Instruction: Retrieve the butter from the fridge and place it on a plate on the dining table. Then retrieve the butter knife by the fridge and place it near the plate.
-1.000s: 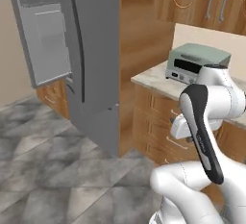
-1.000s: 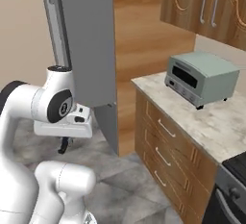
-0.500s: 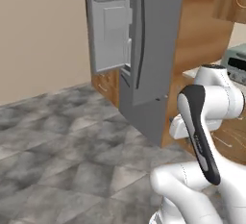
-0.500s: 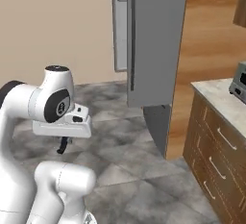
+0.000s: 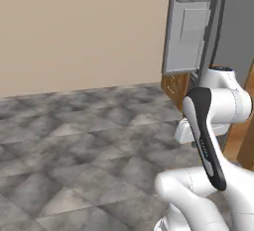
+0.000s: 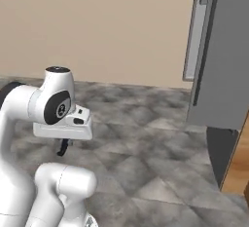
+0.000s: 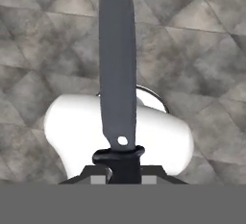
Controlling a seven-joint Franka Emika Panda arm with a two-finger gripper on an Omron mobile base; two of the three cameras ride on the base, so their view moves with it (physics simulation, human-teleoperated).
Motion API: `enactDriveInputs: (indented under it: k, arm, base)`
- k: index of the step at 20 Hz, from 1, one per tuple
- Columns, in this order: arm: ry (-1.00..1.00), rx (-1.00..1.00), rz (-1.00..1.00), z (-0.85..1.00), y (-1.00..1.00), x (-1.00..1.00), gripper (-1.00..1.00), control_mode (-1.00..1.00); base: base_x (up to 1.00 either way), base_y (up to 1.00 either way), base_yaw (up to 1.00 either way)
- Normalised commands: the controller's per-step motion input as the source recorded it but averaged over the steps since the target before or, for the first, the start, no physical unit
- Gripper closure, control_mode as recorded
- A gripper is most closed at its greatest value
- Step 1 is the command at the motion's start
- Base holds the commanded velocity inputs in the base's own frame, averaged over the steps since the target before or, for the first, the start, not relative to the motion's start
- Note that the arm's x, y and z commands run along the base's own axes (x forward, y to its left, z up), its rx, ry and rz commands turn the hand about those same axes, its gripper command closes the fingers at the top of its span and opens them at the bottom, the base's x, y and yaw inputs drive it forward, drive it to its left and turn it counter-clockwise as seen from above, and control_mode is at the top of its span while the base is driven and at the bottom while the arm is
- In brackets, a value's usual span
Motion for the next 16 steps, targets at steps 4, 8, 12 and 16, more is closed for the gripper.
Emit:
enactDriveInputs:
  k: [4, 8, 12, 16]
  arm:
    - [0.00, 0.00, 0.00, 0.00, 0.00, 0.00, 1.00, 1.00]
    - [0.00, 0.00, 0.00, 0.00, 0.00, 0.00, 1.00, 1.00]
    - [0.00, 0.00, 0.00, 0.00, 0.00, 0.00, 1.00, 1.00]
    - [0.00, 0.00, 0.00, 0.00, 0.00, 0.00, 1.00, 1.00]
  base:
    - [0.44, 0.38, 0.54]
    - [0.76, 0.09, 0.59]
    - [0.91, 0.03, 0.48]
    - [1.00, 0.26, 0.28]
